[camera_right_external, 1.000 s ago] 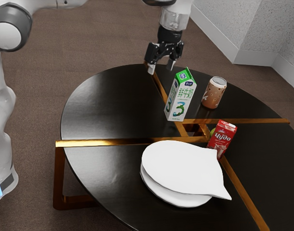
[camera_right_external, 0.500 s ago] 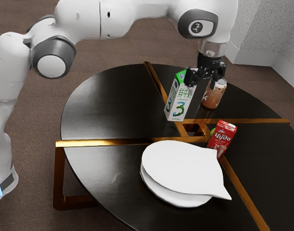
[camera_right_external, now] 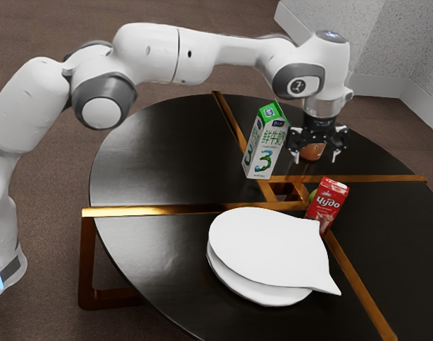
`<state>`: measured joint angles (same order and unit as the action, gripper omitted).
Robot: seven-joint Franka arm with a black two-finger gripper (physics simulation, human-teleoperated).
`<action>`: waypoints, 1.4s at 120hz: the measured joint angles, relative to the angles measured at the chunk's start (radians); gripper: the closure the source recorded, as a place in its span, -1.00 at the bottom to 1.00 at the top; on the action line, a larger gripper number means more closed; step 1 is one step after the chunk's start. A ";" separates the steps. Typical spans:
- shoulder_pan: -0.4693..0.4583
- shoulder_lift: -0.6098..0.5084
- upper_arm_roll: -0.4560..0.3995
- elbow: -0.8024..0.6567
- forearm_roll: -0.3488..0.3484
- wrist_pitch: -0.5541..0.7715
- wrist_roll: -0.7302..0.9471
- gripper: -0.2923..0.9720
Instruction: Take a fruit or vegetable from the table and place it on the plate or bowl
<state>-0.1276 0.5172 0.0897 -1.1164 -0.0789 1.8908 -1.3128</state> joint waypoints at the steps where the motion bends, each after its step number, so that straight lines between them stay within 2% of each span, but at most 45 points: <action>1: -0.001 0.001 0.000 -0.001 0.000 0.003 0.005 -0.54; 48: 0.003 0.052 -0.002 -0.035 -0.059 0.089 0.178 -0.54; 92: 0.010 0.042 0.022 -0.042 -0.106 0.114 0.266 -0.54; 168: 0.012 0.136 0.005 -0.025 -0.122 0.201 0.331 -0.54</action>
<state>-0.1151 0.6530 0.0946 -1.1411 -0.2004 2.0918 -0.9819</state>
